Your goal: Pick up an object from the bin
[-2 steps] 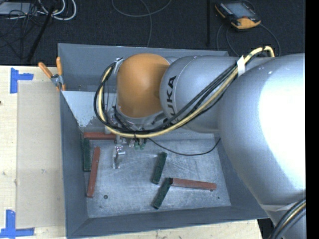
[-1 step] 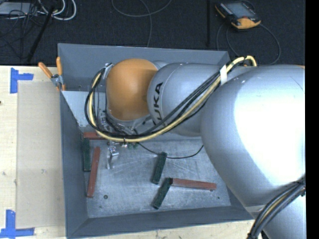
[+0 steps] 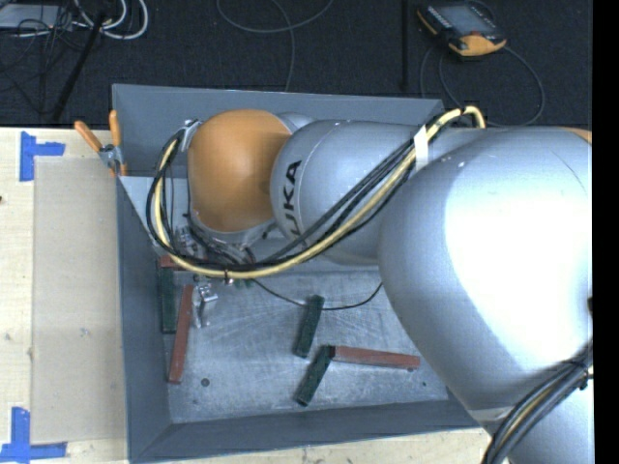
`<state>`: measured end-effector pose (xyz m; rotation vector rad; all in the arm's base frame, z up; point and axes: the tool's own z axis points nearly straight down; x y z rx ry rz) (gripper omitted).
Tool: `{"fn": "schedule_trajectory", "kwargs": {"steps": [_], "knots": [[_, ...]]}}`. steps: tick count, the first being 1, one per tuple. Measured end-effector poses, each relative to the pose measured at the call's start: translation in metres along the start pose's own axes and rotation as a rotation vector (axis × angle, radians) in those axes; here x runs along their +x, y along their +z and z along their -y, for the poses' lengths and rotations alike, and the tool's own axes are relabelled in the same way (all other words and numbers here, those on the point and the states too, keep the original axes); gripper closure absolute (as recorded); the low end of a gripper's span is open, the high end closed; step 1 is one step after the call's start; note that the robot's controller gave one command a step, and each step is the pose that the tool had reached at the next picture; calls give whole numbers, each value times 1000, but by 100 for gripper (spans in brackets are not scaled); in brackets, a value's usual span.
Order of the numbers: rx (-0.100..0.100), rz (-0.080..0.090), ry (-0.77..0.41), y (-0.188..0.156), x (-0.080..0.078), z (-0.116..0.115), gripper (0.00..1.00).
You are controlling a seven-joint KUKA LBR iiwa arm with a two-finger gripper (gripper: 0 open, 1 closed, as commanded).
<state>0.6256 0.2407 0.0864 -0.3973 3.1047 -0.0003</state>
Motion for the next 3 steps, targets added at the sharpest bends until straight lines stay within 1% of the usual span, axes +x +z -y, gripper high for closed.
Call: {"fn": "schedule_trajectory", "kwargs": {"steps": [1, 2, 3], "knots": [[-3, -6, -251, -3, 10, 0, 0], [-4, -7, -536, 13, 13, -1, 0], [-5, -9, -616, 10, 10, -3, 0]]}}
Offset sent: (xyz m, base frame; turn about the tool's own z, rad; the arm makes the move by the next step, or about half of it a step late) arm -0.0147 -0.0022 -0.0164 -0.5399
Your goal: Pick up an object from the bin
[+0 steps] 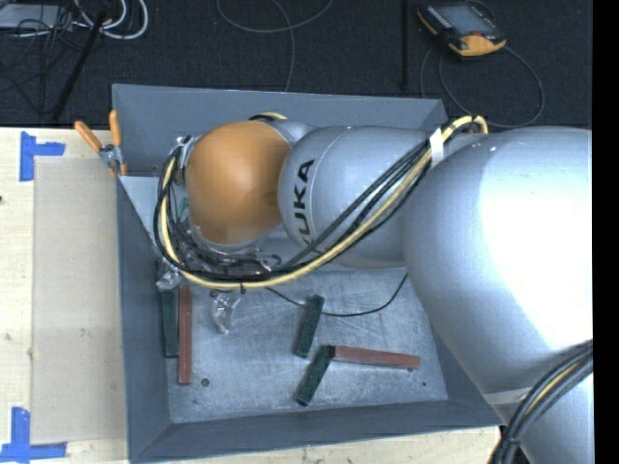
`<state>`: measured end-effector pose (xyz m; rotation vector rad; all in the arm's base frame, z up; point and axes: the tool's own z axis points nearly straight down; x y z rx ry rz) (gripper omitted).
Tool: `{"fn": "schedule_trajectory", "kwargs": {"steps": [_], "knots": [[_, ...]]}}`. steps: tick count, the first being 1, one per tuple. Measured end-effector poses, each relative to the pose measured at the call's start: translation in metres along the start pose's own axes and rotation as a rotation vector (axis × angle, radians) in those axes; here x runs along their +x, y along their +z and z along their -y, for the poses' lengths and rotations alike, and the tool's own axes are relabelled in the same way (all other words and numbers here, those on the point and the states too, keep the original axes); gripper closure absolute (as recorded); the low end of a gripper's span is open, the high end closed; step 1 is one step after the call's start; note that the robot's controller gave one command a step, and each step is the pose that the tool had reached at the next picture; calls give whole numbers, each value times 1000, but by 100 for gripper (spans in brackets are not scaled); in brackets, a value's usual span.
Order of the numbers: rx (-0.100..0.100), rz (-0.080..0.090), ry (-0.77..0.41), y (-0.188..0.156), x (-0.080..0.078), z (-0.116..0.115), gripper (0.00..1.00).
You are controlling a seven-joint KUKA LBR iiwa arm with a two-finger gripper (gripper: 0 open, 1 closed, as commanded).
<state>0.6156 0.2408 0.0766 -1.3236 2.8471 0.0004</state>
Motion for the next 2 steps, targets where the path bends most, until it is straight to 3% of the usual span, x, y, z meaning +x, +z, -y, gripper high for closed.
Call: {"fn": "schedule_trajectory", "kwargs": {"steps": [1, 2], "knots": [[1, 10, -519, 3, -1, -5, 100], [1, 10, -519, 3, -1, -5, 100]]}}
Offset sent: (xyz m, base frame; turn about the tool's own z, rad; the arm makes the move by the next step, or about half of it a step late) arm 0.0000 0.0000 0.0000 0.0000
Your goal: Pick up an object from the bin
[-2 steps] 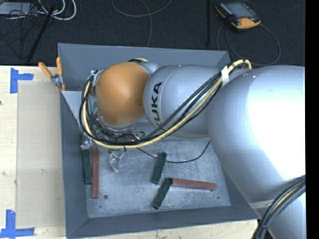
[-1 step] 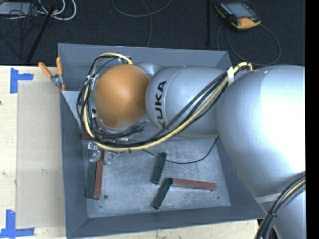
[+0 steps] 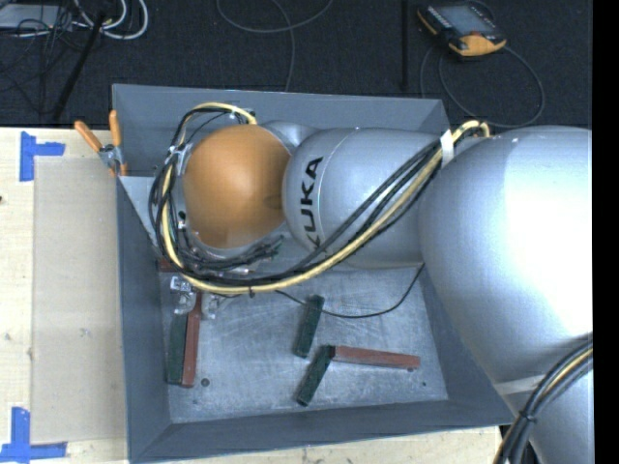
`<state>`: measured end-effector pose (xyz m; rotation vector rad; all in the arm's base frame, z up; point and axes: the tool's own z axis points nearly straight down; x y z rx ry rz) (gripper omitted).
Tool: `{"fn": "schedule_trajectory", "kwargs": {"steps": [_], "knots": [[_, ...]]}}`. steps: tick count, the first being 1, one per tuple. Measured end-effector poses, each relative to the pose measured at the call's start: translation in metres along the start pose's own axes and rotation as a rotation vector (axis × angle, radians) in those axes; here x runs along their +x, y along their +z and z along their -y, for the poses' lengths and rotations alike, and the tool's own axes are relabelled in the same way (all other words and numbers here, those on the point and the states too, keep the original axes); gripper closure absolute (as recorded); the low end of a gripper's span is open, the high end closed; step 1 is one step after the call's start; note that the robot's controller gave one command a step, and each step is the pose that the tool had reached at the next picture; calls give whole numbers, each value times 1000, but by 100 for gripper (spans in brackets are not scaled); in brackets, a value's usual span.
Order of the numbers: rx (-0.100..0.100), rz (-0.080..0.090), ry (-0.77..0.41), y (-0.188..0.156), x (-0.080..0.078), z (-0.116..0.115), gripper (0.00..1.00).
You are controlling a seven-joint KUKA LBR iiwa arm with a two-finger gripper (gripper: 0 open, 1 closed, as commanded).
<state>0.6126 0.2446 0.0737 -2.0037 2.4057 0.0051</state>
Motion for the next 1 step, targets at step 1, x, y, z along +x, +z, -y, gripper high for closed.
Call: {"fn": "schedule_trajectory", "kwargs": {"steps": [1], "knots": [[4, -4, 27, -189, 1, 11, 100]]}}
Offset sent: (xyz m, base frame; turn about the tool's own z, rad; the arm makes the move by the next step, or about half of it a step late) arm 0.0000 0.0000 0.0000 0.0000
